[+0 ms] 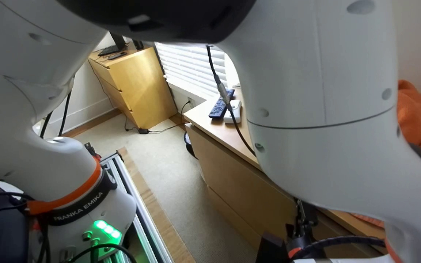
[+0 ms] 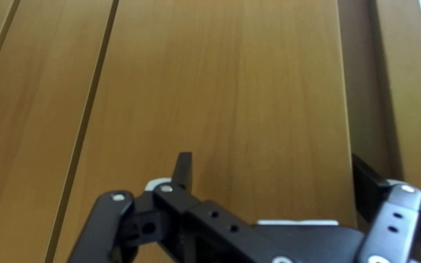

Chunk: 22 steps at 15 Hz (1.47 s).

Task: Open the topmost drawer

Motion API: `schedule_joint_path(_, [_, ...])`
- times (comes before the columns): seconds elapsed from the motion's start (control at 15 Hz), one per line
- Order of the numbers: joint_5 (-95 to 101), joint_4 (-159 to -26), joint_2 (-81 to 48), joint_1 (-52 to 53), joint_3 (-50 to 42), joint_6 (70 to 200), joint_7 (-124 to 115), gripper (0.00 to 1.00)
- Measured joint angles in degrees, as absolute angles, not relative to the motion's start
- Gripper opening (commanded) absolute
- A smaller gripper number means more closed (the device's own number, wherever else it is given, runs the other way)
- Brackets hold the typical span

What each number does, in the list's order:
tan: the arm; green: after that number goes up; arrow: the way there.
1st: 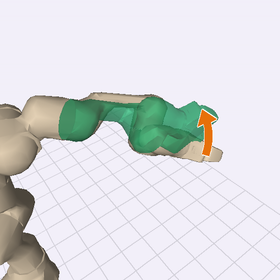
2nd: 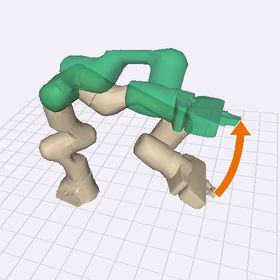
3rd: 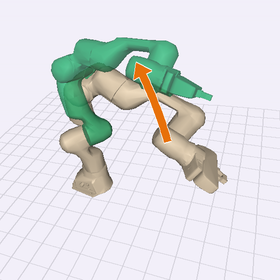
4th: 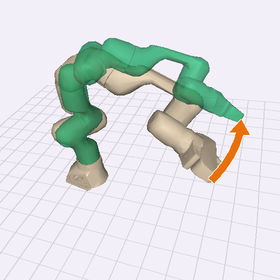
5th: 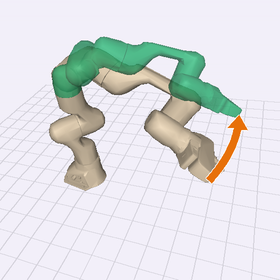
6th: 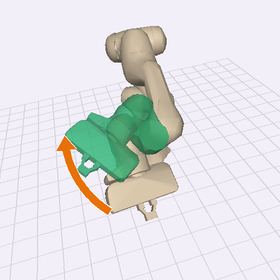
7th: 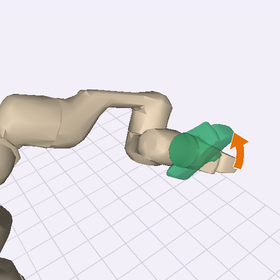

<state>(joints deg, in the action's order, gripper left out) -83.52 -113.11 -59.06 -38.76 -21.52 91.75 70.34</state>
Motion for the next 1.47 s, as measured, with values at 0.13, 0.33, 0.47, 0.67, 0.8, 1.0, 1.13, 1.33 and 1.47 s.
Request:
schedule_joint_path(0.13, [-83.1,-113.1,-58.7,-37.4,-22.9,92.0,69.7,1.00])
schedule_joint_path(0.33, [-82.1,-113.1,-58.4,-36.1,-24.5,92.1,68.5,1.00])
schedule_joint_path(0.47, [-80.6,-113.1,-58.1,-35.7,-25.3,92.1,67.0,1.00])
schedule_joint_path(0.67, [-77.5,-113.1,-57.7,-35.6,-26.2,92.0,64.8,1.00])
schedule_joint_path(0.8, [-75.3,-113.0,-57.5,-35.7,-26.7,92.0,63.2,1.00])
schedule_joint_path(1.0, [-72.0,-113.0,-57.1,-36.0,-27.5,92.0,61.0,1.00])
schedule_joint_path(1.13, [-69.5,-113.1,-56.9,-36.3,-28.0,91.9,59.7,1.00])
schedule_joint_path(1.33, [-65.3,-113.1,-56.6,-37.1,-28.7,91.9,57.8,1.00])
schedule_joint_path(1.47, [-62.8,-113.1,-56.4,-37.7,-29.1,92.0,56.2,1.00])
